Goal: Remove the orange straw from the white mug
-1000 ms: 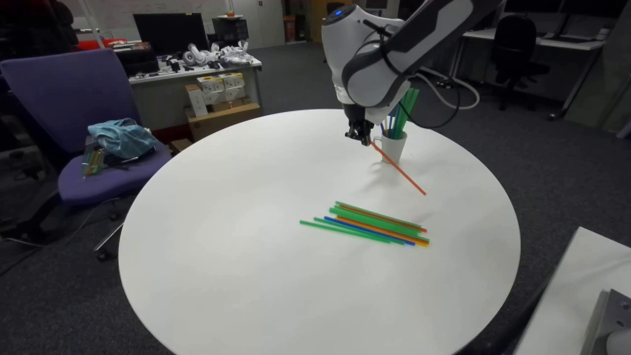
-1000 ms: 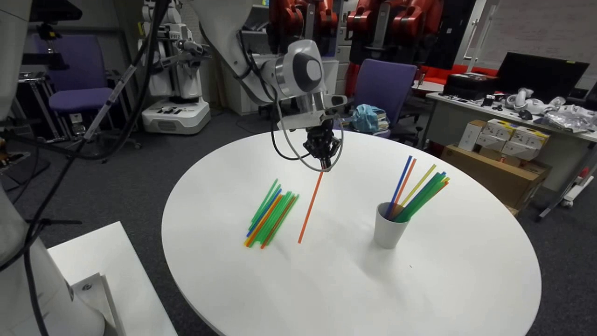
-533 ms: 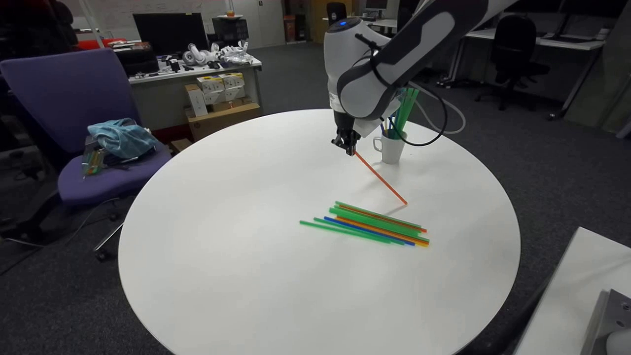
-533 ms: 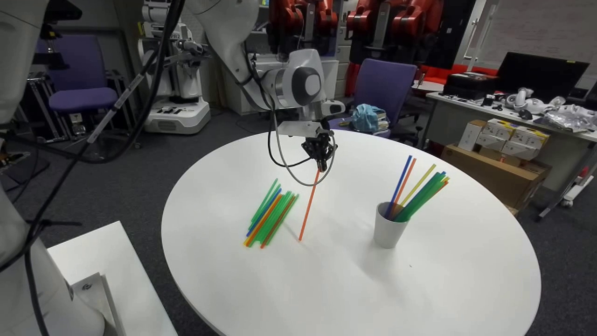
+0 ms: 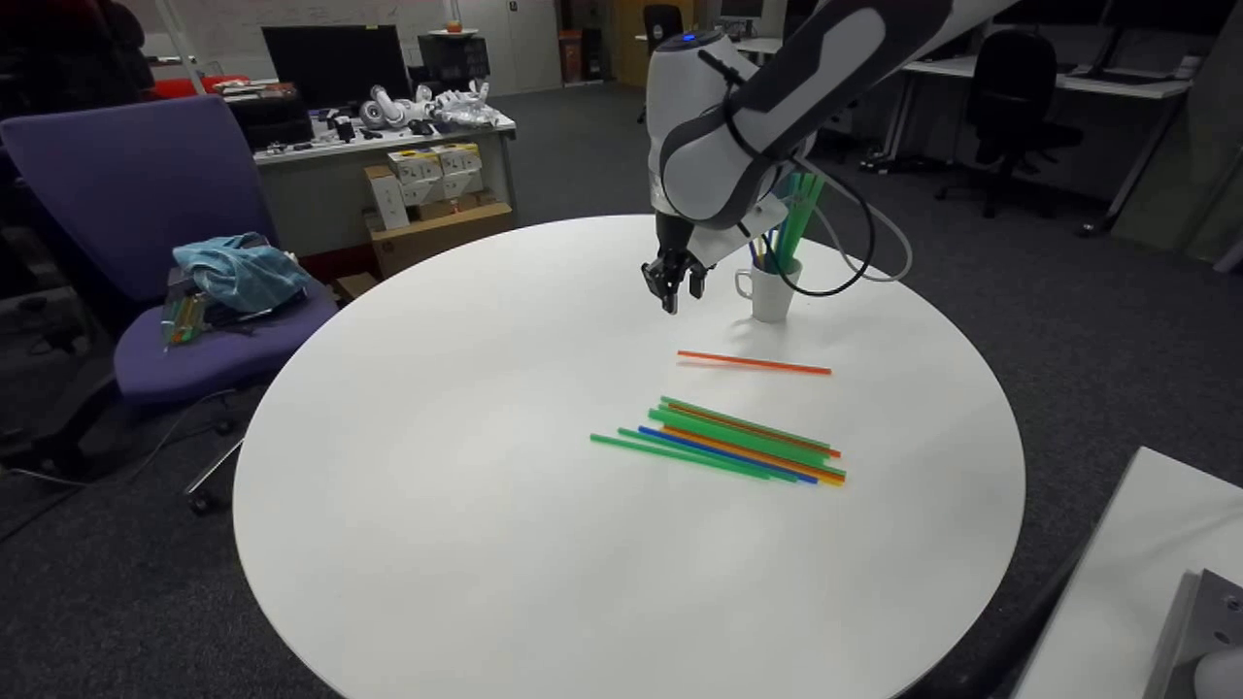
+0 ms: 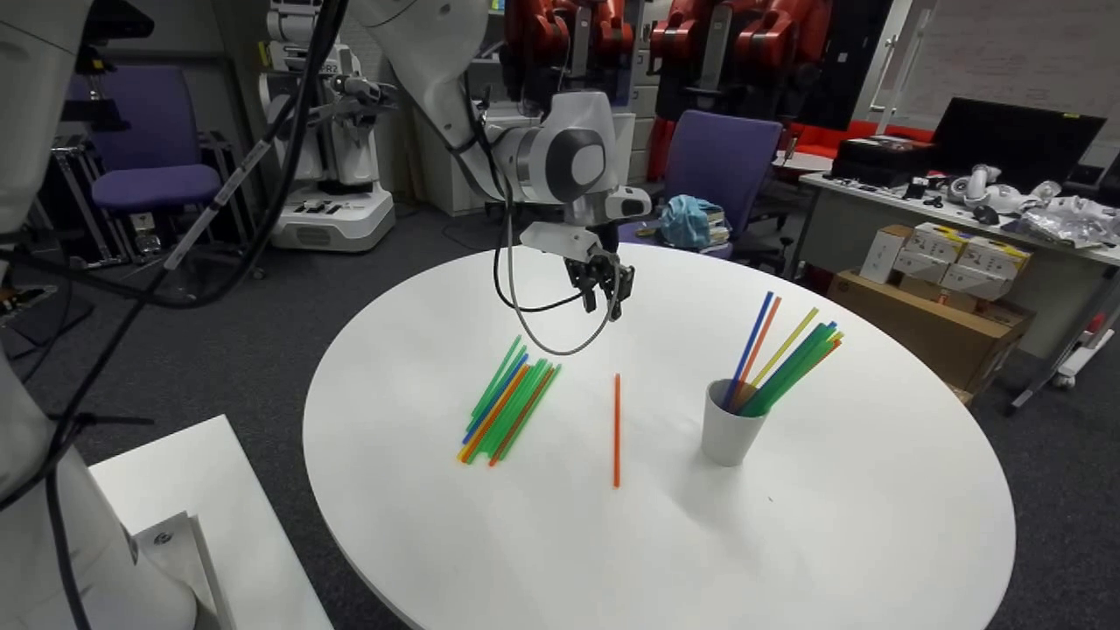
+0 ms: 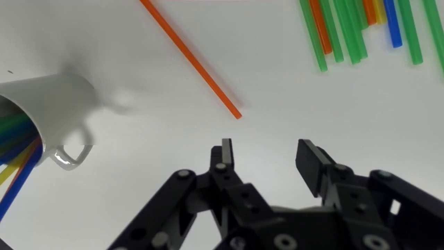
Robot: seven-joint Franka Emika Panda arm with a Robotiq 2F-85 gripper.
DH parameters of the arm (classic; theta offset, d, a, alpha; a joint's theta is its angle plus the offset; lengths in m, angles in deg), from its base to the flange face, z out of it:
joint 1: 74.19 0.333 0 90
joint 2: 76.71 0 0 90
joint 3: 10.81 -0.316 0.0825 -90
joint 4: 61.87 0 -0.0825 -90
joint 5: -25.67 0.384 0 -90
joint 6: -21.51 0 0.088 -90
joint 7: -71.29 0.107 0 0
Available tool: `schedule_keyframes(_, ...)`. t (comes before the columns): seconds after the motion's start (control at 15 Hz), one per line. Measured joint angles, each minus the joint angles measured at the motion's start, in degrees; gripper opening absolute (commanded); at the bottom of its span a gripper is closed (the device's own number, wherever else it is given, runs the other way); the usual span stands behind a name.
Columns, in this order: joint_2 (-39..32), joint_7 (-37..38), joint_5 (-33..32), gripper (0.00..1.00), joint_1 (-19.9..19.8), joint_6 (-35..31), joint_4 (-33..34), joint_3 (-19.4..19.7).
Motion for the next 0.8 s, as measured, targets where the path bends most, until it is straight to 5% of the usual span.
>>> schedule_keyframes(0.13,0.1,0.1,1.5,0.99,-0.5,-0.1,0.4,0.3)
schedule_keyframes(0.8,0.5,15.8,-10.5,1.0,3.5,-7.5,3.1,12.7)
